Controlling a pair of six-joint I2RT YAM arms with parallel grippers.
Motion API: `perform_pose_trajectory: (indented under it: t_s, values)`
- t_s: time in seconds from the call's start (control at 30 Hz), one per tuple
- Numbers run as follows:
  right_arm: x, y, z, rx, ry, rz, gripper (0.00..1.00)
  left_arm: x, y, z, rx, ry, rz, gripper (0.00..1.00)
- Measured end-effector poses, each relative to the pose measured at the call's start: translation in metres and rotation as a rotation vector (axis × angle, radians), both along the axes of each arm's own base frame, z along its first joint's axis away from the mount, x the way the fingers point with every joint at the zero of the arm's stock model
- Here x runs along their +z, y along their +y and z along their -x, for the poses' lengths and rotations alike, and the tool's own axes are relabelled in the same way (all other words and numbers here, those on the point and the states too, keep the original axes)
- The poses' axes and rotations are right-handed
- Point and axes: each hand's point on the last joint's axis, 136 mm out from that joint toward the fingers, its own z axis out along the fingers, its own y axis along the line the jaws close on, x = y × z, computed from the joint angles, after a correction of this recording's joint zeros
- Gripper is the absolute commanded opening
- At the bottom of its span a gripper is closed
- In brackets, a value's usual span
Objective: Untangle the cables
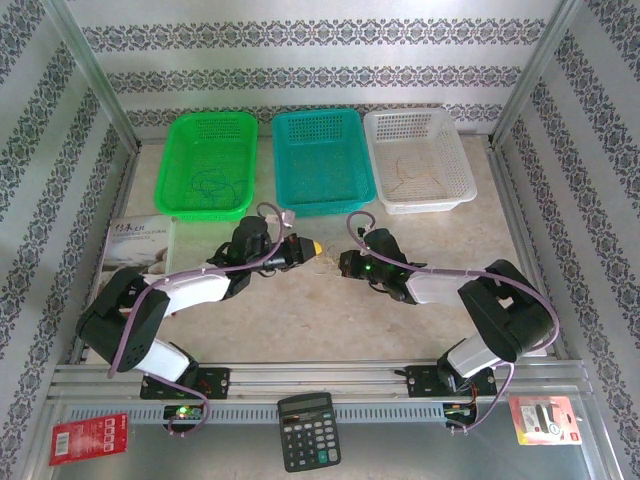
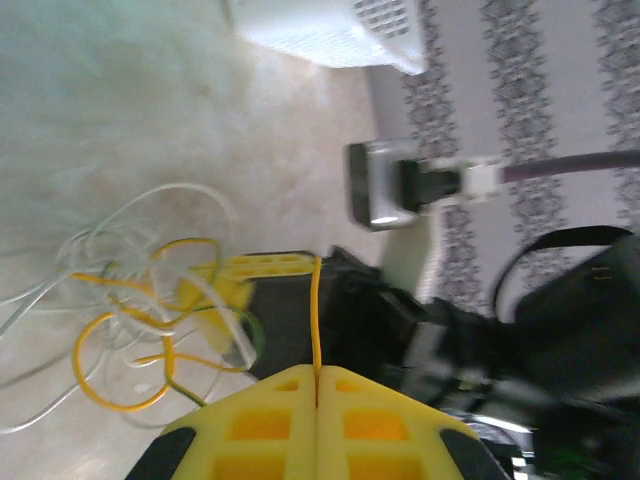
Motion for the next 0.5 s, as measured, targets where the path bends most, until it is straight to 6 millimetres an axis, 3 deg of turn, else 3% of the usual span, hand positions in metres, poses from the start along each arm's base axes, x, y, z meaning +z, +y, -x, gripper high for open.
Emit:
perform_pose_trajectory:
  t_s: [0.1, 0.33, 0.5]
  values:
    - [-0.001, 0.000, -0.002, -0.004, -0.003, 0.000, 0.00, 0.003, 0.000, -0.009, 0.014, 0.028, 0.105, 0.00]
    - [0.000, -0.001, -0.004, -0.009, -0.008, -0.004, 0.01, -0.015, -0.007, -0.021, 0.023, 0.118, 0.262, 0.00]
    - [0.009, -0.005, -0.005, -0.009, -0.019, -0.014, 0.34, -0.006, -0.007, -0.020, 0.018, 0.085, 0.311, 0.00]
